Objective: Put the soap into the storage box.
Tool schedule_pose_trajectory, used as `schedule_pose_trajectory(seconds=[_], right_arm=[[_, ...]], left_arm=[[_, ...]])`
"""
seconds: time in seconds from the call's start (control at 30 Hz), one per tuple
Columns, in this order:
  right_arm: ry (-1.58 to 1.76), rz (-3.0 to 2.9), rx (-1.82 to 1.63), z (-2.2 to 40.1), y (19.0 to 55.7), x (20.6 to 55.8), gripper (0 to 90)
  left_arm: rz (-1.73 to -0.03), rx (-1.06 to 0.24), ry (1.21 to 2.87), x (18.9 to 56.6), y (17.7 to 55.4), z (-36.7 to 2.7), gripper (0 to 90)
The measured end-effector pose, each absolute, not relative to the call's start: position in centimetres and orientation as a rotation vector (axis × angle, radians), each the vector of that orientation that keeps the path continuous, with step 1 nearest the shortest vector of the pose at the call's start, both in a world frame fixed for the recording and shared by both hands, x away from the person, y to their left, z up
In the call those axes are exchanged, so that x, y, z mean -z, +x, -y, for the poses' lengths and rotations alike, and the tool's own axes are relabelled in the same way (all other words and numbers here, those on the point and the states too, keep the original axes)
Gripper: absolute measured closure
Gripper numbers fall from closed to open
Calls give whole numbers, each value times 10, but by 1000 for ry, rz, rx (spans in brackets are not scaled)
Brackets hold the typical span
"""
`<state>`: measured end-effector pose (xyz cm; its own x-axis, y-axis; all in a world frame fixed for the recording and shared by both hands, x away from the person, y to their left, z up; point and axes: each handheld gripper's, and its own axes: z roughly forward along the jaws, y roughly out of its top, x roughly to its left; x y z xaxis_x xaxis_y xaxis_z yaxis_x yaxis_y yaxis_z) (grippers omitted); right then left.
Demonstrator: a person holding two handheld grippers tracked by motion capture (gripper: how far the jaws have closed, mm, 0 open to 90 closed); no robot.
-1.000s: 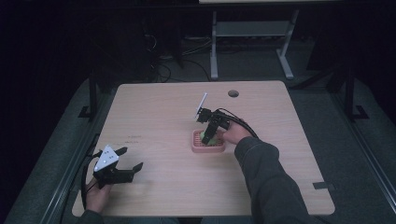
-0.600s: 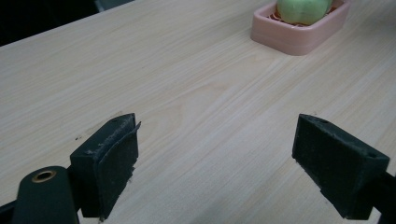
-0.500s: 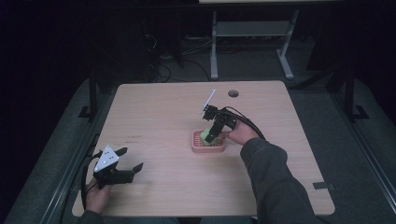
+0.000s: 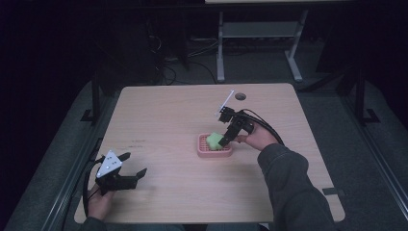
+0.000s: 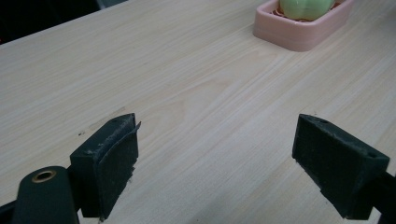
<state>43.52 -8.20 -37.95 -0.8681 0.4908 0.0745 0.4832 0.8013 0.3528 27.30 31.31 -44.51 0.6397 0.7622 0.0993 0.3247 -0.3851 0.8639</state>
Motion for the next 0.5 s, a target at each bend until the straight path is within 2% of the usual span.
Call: schedule_pose_trajectory(seconds=[0.5], right_arm=[[869, -2911, -582, 120, 426, 372, 220]], left_arm=[[-854, -623, 1985, 446, 273, -313, 141]])
